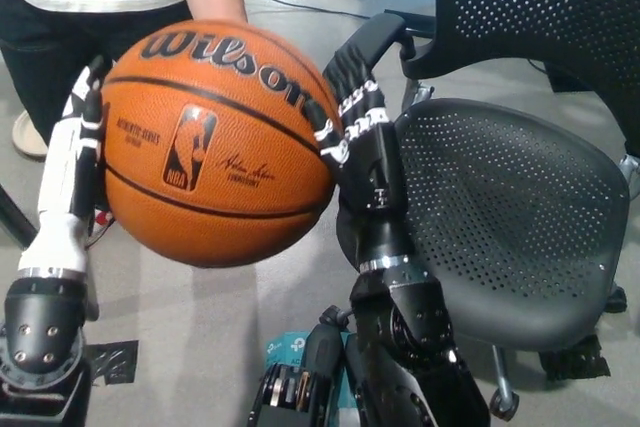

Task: The robot grabs the basketball from a person using both hands and then drops it on the black chair in the front

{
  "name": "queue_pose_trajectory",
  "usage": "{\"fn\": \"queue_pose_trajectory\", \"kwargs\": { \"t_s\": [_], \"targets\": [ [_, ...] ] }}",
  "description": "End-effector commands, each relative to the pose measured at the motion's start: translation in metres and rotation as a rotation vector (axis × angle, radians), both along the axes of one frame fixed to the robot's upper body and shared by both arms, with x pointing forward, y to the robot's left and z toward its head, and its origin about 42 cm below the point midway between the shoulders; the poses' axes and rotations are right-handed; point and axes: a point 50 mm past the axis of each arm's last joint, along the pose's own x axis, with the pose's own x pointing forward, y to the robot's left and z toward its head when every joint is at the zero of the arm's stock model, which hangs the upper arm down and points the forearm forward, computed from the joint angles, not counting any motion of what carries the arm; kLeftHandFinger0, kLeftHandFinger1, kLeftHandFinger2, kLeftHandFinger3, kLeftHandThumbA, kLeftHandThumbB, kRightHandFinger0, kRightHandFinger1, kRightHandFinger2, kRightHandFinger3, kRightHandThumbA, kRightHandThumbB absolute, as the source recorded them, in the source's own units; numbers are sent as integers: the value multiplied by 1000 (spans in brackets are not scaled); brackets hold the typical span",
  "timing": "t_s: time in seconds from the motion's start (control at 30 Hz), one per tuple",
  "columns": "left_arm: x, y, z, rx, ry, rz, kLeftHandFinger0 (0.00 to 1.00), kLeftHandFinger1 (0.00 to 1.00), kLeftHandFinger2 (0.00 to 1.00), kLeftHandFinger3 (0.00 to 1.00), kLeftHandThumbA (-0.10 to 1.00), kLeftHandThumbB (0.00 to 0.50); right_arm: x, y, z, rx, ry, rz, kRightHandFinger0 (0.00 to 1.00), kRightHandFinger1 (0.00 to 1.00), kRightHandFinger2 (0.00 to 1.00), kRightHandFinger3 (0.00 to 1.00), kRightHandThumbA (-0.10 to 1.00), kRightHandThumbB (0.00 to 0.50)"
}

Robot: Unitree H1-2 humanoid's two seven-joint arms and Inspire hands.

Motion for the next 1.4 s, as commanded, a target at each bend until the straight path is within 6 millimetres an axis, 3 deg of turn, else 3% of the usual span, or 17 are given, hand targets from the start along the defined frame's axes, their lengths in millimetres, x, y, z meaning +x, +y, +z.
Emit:
{"fn": "queue_pose_trajectory", "kwargs": {
  "t_s": [0.0, 0.4, 0.43, 0.5, 0.67, 0.73, 0.83, 0.87, 1.03, 1.1, 1.23, 1.33, 1.37],
  "targets": [
    [5, -78, 50, 71, -210, -259, 1000, 1000, 1000, 1000, 1000, 189, -12, 70, 77, -142, -180, 243, 1000, 1000, 1000, 1000, 1000, 266],
    [29, -124, 134, 127, -334, -299, 1000, 1000, 1000, 1000, 1000, 187, 5, 22, 157, -104, -322, 141, 1000, 1000, 1000, 1000, 1000, 226],
    [34, -131, 141, 139, -343, -298, 1000, 1000, 1000, 1000, 1000, 187, 9, 14, 162, -140, -325, 124, 1000, 1000, 1000, 1000, 1000, 257],
    [39, -145, 153, 147, -346, -311, 1000, 1000, 1000, 1000, 1000, 184, 13, 0, 171, -111, -297, 91, 1000, 1000, 1000, 1000, 1000, 271],
    [63, -182, 175, 131, -357, -368, 1000, 1000, 1000, 1000, 1000, 179, 28, -34, 193, -106, -290, 41, 1000, 1000, 1000, 1000, 1000, 268],
    [70, -191, 178, 132, -359, -371, 1000, 1000, 1000, 1000, 1000, 165, 33, -44, 197, -100, -299, 33, 1000, 1000, 1000, 1000, 1000, 229],
    [89, -219, 180, 139, -317, -379, 1000, 1000, 1000, 1000, 1000, 152, 48, -72, 198, -112, -244, 1, 1000, 1000, 1000, 1000, 1000, 243],
    [97, -230, 179, 143, -273, -385, 1000, 1000, 1000, 1000, 1000, 180, 55, -84, 196, -125, -207, -11, 1000, 1000, 1000, 1000, 1000, 259],
    [123, -270, 168, 140, -171, -400, 1000, 1000, 1000, 1000, 1000, 204, 82, -123, 187, -131, -138, -17, 1000, 1000, 1000, 1000, 1000, 257],
    [130, -288, 162, 116, -148, -418, 1000, 1000, 1000, 1000, 1000, 188, 90, -140, 181, -122, -117, -31, 1000, 1000, 1000, 1000, 1000, 236],
    [141, -320, 151, 155, -46, -410, 1000, 1000, 1000, 1000, 1000, 196, 104, -170, 166, -37, -23, -28, 1000, 1000, 1000, 1000, 1000, 255],
    [144, -331, 139, 161, -3, -406, 1000, 1000, 1000, 1000, 1000, 191, 107, -181, 151, -19, 27, -16, 1000, 1000, 1000, 1000, 1000, 271],
    [143, -336, 132, 163, 12, -406, 1000, 1000, 1000, 1000, 1000, 188, 108, -187, 144, 14, 51, -12, 1000, 1000, 1000, 1000, 1000, 254]
  ]
}}
